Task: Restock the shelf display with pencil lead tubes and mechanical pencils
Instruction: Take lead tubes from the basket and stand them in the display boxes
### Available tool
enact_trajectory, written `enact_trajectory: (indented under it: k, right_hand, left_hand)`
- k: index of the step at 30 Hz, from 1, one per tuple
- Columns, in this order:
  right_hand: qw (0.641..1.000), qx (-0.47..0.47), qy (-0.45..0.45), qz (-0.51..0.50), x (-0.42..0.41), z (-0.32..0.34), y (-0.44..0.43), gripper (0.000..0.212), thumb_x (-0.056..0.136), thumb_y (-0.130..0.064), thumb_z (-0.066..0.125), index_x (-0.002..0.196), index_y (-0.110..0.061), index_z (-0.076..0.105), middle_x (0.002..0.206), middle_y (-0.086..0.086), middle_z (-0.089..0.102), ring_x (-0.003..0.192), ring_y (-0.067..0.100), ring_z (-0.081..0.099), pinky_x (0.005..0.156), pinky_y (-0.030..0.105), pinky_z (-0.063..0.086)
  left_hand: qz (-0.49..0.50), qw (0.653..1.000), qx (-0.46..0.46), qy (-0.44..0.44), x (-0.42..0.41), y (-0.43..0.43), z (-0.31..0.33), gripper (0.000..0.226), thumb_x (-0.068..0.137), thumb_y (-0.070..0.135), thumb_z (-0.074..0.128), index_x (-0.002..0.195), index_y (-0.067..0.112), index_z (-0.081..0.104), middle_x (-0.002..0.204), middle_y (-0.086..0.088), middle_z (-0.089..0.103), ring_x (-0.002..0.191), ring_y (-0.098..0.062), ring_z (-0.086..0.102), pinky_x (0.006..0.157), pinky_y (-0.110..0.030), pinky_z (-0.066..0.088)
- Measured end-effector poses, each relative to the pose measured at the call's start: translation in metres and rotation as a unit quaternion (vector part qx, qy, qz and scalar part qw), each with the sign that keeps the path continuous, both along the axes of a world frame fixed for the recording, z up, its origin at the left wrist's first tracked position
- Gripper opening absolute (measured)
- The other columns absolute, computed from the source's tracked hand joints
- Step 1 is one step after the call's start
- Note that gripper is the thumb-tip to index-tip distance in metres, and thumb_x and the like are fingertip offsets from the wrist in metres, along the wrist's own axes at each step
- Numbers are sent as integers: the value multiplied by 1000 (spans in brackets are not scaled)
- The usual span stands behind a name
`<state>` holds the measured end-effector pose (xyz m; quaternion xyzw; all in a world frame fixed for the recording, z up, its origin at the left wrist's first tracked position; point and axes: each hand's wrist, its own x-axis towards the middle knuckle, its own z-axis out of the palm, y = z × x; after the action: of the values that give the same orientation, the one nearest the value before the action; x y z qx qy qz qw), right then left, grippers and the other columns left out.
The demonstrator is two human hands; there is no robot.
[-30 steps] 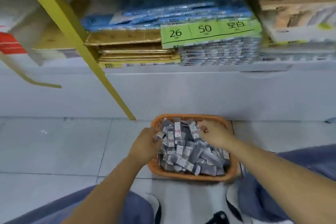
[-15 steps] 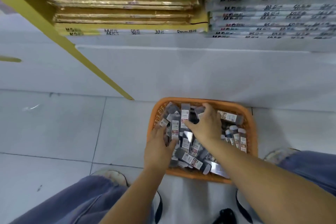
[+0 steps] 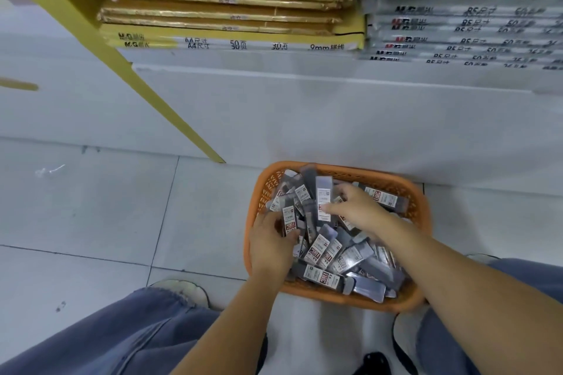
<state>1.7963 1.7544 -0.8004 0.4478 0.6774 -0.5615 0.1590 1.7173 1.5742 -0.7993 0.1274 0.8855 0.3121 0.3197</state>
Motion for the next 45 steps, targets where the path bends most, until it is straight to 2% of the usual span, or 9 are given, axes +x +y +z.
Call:
enact_trajectory:
  k: [4,9,12,20,27,31,37,40,45]
  right_hand:
    - [999,19,-22,25,4,2,-1,60,82,-23,74,136,-21,48,113,-9,59,91,8,55,69,25,42]
    - [993,115,-12,28,-1,0,-21,57,79,-29,78,127,-23,48,121,-3,62,96,16,61,77,34,51]
    - [988,148,-29,28,-7,-2,-30,56,80,-35,77,125,-23,47,123,-2,59,98,19,61,63,27,44]
    - [998,26,25,-43,1,10,-6,33,82,-23,75,104,-34,52,100,-17,58,85,2,56,65,25,42]
    - [993,63,84,-59,17,68,18,29,81,-30,76,103,-40,60,91,-18,70,76,1,69,69,28,52]
    - [984,58,149,-75,23,117,15,28,78,-25,80,95,-39,62,90,-17,73,73,-3,69,58,14,49]
    - [968,-2,238,-74,29,195,-2,34,80,-10,76,109,-22,63,108,4,72,97,24,69,89,41,54]
    - [951,-36,295,-86,29,237,-17,32,84,-9,73,112,-19,62,107,4,73,98,25,70,88,44,55]
    - [905,-54,411,-99,20,309,-40,30,91,-3,61,118,-16,59,111,12,71,99,28,69,89,46,55]
  left_hand:
    - [44,997,30,-62,-8,-3,7,27,89,19,74,90,38,55,93,19,67,82,3,63,63,-15,46]
    - [67,996,24,-62,-7,-6,10,28,87,16,75,87,36,55,84,20,65,71,6,63,58,-12,51]
    - [79,994,19,-67,-8,-5,9,30,85,17,76,84,36,54,80,20,64,72,4,61,56,-11,46]
    - [132,982,59,-122,-13,-9,5,30,87,11,72,108,27,59,104,3,75,92,-17,73,87,-44,60]
    - [109,989,64,-80,-14,-11,31,21,87,13,69,95,28,56,94,4,72,84,-16,68,72,-34,56]
    - [85,979,150,-111,-7,-2,72,26,92,10,68,114,22,61,104,-1,74,97,-21,71,89,-44,58]
    - [-3,943,263,-203,5,9,157,18,101,17,59,118,18,65,126,-13,68,109,-29,70,99,-52,54]
    - [-28,895,325,-303,8,5,202,32,103,34,53,133,21,57,128,-8,70,116,-31,67,102,-53,52]
    - [-118,905,341,-227,3,8,272,47,89,50,69,130,31,56,124,-2,71,115,-22,67,103,-49,51]
